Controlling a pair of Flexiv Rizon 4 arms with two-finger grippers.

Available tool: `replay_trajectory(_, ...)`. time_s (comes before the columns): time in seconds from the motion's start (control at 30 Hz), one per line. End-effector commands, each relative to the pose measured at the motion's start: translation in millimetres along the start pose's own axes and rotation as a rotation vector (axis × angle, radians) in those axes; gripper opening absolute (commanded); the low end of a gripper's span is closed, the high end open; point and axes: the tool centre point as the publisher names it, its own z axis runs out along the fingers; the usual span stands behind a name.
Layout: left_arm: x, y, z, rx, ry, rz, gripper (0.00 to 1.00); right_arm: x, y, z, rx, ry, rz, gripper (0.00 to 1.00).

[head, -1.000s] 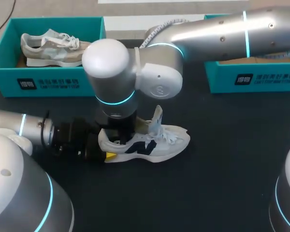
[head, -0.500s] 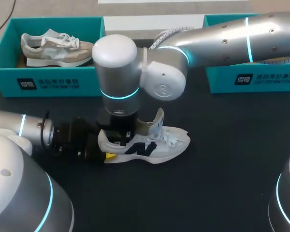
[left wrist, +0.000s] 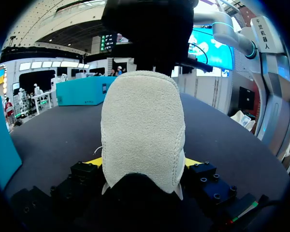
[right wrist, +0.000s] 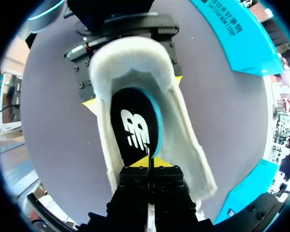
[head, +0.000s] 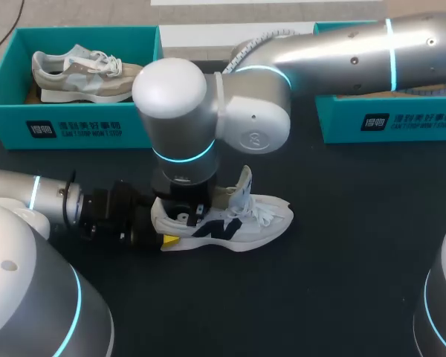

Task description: Take the shoe out of the shoebox, open the shoe tongue, remove and reinsert the insole, then place the shoe into the shoebox

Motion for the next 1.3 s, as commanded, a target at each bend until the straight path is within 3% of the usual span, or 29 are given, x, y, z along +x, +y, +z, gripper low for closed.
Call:
replay_trajectory(0.03,0.2,1,0,-0.003,0.0,-0.001,0.0,-3.9,-14.8,-29,-0.032,-0.034,-0.008,0.0)
replay_trajectory(0.33,0.2,1,0,-0.003,0.0,-0.001,0.0,-21.1,-20.9,-49,-0.012,-0.087,-0.026,0.0)
replay_trajectory(0.47,0.2,1,0,-0.003,0.0,-0.001,0.0,-26.5,-17.2,-55,-0.047,-0.109,-0.035,0.0)
replay_trajectory(1.0,0.2,1,0,-0.003,0.0,-0.001,0.0,-40.4,48.3,-73,-0.19,-0.062,-0.162,0.0)
replay_trajectory(1.2,0.2,1,0,-0.003,0.0,-0.001,0.0,-35.1,54.8,-72,-0.224,0.015,-0.18,0.0)
replay_trajectory(1.23,0.2,1,0,-0.003,0.0,-0.001,0.0,-33.8,54.3,-72,-0.236,0.034,-0.184,0.3)
replay_trajectory(1.27,0.2,1,0,-0.003,0.0,-0.001,0.0,-32.7,52.5,-74,-0.244,0.043,-0.165,1.0)
replay_trajectory(1.3,0.2,1,0,-0.003,0.0,-0.001,0.0,-32.1,50.2,-75,-0.25,0.06,-0.156,1.0)
